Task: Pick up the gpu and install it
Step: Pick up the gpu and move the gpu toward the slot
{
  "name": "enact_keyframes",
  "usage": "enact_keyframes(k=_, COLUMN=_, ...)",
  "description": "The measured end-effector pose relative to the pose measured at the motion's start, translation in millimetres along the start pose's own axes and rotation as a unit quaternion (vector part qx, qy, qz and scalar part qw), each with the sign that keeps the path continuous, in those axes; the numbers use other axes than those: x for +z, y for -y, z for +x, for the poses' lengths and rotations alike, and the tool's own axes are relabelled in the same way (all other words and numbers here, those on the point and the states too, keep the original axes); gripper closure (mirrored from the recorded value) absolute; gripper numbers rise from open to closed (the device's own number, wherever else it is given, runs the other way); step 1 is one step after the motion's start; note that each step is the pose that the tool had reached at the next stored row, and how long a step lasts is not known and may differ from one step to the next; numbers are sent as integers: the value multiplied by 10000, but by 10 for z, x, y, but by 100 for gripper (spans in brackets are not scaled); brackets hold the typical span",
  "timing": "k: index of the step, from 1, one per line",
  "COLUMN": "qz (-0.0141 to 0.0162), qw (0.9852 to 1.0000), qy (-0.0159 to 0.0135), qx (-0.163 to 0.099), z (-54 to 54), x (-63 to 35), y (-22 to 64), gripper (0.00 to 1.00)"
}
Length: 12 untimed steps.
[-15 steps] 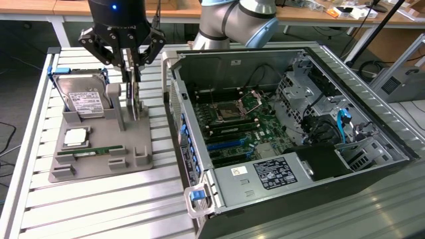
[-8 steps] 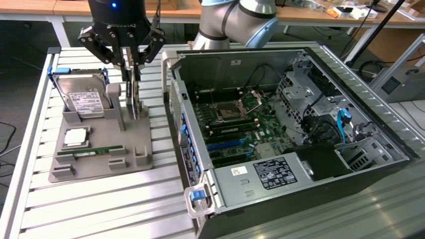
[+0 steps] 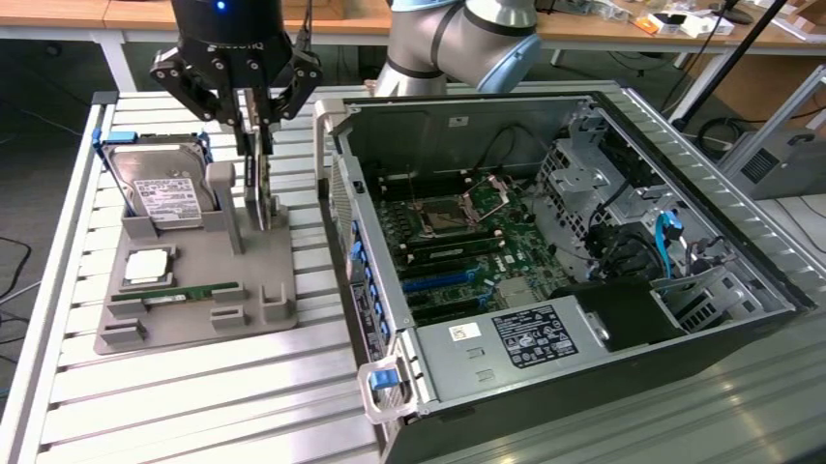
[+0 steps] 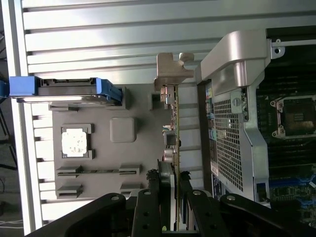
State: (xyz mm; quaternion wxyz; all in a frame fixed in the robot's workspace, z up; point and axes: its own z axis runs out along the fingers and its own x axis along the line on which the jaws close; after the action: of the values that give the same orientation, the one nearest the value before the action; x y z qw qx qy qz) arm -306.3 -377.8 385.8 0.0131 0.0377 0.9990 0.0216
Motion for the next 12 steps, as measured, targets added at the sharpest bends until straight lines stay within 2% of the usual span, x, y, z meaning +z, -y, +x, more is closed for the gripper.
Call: enact_keyframes(k=12, qz=0, qw=10000, qy=0, qx=0, z=-1, x=-53, y=-3, gripper=73)
